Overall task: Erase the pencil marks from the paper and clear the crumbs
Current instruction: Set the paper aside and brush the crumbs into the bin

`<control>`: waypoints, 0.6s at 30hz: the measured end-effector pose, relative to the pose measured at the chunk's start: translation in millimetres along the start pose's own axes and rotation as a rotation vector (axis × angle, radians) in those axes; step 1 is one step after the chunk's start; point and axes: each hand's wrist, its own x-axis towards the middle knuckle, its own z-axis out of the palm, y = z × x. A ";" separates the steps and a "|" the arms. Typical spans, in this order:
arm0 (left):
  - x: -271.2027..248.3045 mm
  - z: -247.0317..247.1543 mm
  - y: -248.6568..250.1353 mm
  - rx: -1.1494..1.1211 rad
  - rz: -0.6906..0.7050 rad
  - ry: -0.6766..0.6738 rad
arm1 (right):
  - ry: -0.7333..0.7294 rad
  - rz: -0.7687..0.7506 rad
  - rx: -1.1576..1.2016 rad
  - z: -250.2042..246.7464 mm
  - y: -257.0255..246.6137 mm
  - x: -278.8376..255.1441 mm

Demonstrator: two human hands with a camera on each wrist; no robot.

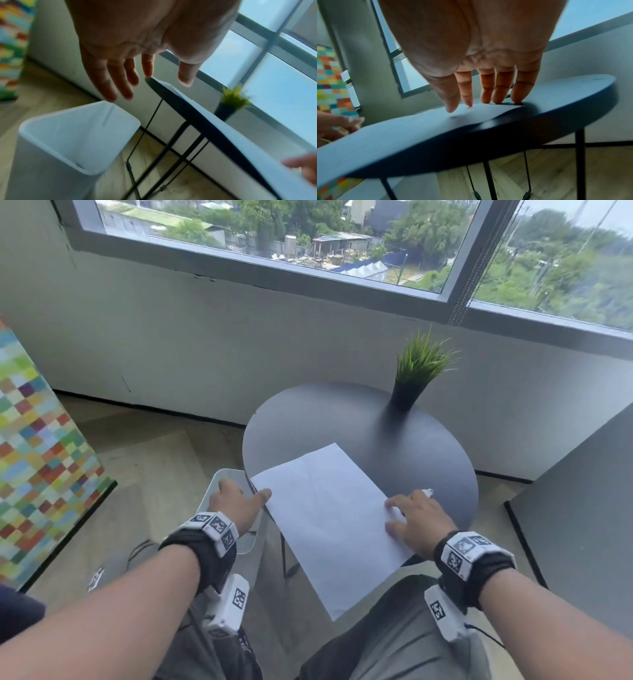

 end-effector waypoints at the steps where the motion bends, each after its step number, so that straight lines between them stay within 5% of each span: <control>1: -1.2 3.7 -1.8 -0.171 -0.092 -0.124 | -0.002 0.007 -0.016 1.0 -6.9 -2.1; 3: -5.2 10.8 -4.0 -0.346 -0.178 -0.320 | -0.009 0.012 -0.007 2.9 -17.3 -5.4; 5: -4.3 14.8 -3.4 -0.262 -0.103 -0.340 | -0.038 0.004 0.016 4.2 -25.5 -8.5; 10: -13.3 1.5 11.4 -0.035 0.243 -0.161 | -0.103 -0.001 0.149 -0.3 -27.7 -13.2; 18: -27.5 -33.9 66.2 -0.225 0.603 -0.100 | 0.073 0.069 0.630 -65.2 -17.4 6.1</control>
